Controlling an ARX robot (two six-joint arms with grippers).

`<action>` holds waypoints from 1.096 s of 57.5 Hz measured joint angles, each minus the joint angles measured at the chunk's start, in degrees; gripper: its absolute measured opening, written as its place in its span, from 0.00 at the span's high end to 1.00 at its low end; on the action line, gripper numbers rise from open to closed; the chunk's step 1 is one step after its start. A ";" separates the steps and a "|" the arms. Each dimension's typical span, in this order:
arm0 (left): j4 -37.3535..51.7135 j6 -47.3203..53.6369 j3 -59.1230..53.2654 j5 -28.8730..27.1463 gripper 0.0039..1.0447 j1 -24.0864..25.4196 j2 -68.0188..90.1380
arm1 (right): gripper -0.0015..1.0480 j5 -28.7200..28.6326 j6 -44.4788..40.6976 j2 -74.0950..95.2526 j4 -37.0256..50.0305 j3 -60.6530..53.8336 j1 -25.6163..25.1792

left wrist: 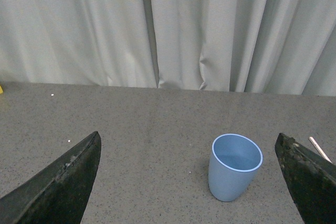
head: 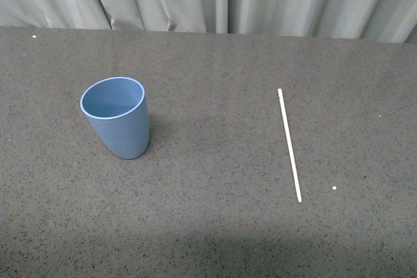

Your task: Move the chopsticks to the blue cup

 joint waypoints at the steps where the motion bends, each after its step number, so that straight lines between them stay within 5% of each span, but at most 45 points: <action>1: 0.00 0.00 0.00 0.00 0.06 0.00 0.00 | 0.09 0.00 0.00 0.00 0.00 0.00 0.00; 63: 0.00 0.00 0.00 0.00 0.06 0.00 0.00 | 0.09 0.04 -0.04 0.00 -0.02 0.00 0.00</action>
